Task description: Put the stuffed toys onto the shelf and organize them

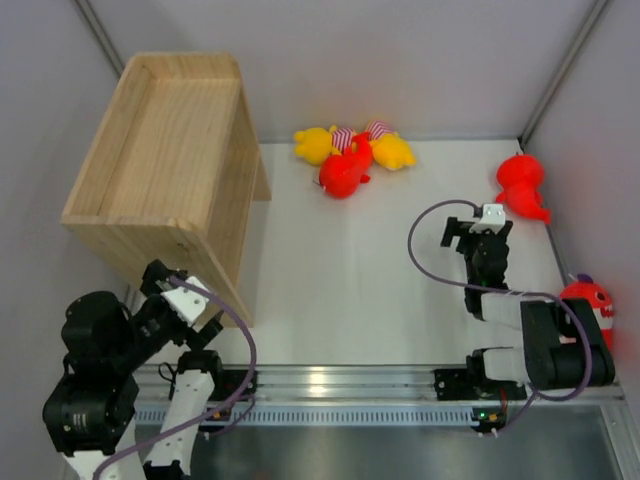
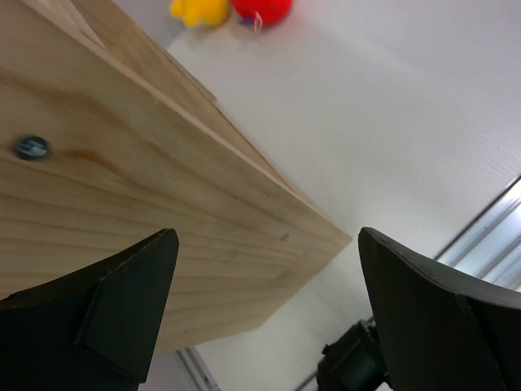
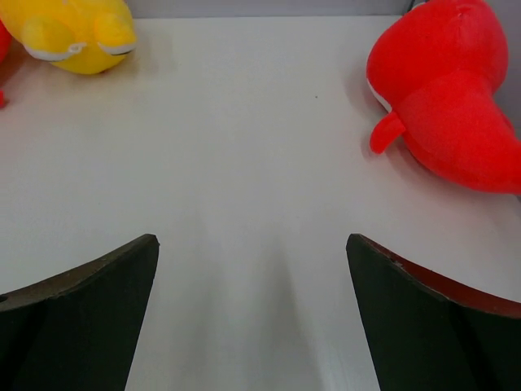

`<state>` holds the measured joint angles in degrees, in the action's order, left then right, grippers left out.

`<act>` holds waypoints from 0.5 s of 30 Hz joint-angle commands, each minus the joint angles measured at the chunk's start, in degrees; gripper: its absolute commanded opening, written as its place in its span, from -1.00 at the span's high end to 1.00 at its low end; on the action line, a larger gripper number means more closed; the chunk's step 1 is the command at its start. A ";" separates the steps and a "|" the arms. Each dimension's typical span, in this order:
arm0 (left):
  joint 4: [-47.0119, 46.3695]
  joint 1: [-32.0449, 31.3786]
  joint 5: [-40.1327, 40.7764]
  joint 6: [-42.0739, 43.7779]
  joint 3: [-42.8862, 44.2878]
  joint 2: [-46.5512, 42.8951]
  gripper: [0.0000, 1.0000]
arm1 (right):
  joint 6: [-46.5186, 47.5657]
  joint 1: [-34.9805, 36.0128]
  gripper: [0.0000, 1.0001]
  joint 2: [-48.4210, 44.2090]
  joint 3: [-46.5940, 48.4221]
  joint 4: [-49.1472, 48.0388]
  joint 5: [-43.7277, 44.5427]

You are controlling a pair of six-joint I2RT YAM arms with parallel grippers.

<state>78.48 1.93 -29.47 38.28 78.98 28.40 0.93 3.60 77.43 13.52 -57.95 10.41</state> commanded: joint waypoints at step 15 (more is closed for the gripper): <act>-2.52 -0.09 8.53 -9.51 37.47 14.48 -0.97 | -17.73 10.63 -0.65 13.92 56.81 46.77 -22.92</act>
<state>78.02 1.83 -29.02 35.38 115.11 38.06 -19.03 8.47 82.19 57.89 -25.71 -10.92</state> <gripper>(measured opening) 0.985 0.802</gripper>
